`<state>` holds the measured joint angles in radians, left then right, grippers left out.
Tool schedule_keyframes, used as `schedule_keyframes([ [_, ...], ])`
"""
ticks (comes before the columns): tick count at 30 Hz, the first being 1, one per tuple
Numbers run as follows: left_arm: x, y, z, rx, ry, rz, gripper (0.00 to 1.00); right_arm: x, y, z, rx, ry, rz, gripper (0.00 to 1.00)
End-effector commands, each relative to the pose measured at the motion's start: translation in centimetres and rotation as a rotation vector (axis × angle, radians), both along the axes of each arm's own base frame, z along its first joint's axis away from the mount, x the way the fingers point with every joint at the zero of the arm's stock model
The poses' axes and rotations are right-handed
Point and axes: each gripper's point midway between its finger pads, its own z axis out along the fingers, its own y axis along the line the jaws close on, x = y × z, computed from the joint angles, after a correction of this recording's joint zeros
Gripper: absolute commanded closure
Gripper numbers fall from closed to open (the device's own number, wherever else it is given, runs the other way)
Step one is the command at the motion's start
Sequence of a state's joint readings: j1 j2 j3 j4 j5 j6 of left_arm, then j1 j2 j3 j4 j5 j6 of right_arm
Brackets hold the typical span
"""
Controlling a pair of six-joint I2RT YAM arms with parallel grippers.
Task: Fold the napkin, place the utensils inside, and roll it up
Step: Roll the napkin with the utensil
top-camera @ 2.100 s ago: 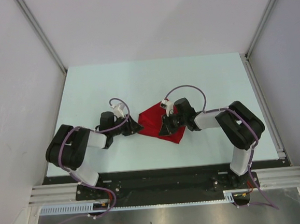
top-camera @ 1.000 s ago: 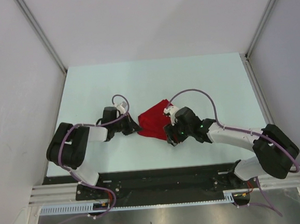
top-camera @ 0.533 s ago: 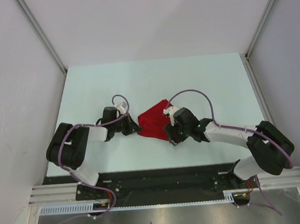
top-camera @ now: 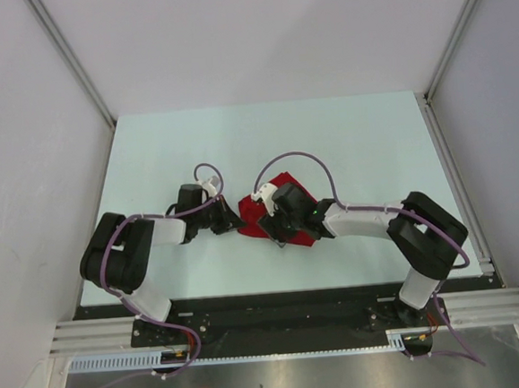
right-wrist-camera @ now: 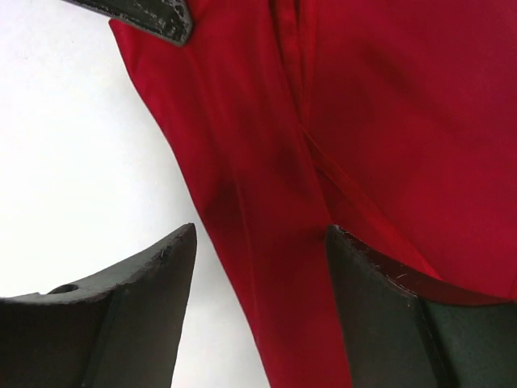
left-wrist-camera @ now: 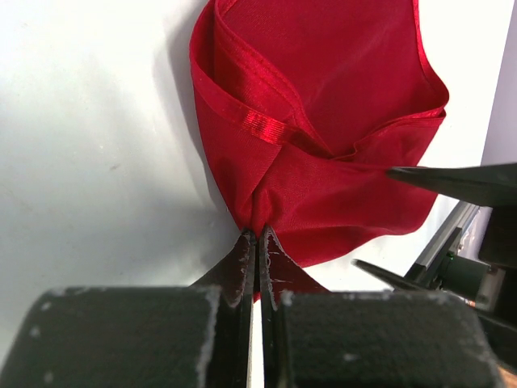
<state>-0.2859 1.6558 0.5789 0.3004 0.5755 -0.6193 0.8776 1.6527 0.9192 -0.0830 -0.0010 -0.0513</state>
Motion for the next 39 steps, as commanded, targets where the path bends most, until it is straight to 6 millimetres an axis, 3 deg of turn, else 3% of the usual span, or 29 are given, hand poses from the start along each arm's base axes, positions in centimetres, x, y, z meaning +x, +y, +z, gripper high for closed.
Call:
schedule_keyframes([
  [1, 0.7, -0.1, 0.6, 0.009, -0.029, -0.013, 1.00, 1.4, 1.7, -0.1, 0.027, -0.014, 0.063, 0.30],
  [8, 1.0, -0.2, 1.1, 0.002, -0.040, -0.011, 1.00, 0.1, 0.9, -2.3, 0.068, 0.170, 0.071, 0.40],
  [12, 1.0, -0.4, 1.4, -0.018, -0.039, -0.015, 1.00, -0.5, -0.1, -3.8, 0.034, 0.243, 0.038, 0.61],
  [14, 1.1, -0.7, 2.0, -0.039, -0.056, -0.019, 1.00, -1.2, -0.5, -4.6, 0.017, 0.288, 0.029, 0.66],
  [17, 1.9, -0.7, 3.3, -0.060, -0.084, -0.005, 0.73, -2.2, -0.8, -5.2, 0.028, 0.350, 0.038, 0.76],
  [20, 2.9, 0.6, 4.8, -0.063, -0.129, 0.057, 0.47, -3.1, -1.2, -5.4, 0.064, 0.437, 0.026, 0.81],
  [23, 3.4, 2.1, 6.0, -0.034, -0.181, 0.117, 0.32, -3.9, -1.3, -5.4, 0.111, 0.518, 0.036, 0.84],
  [27, 3.0, 2.6, 6.5, -0.017, -0.233, 0.120, 0.25, -3.9, -1.3, -5.0, 0.194, 0.602, 0.045, 0.84],
  [39, 1.4, 0.0, 4.4, -0.034, -0.210, 0.004, 0.20, -5.5, -0.1, -4.9, 0.390, 0.875, 0.125, 0.86],
])
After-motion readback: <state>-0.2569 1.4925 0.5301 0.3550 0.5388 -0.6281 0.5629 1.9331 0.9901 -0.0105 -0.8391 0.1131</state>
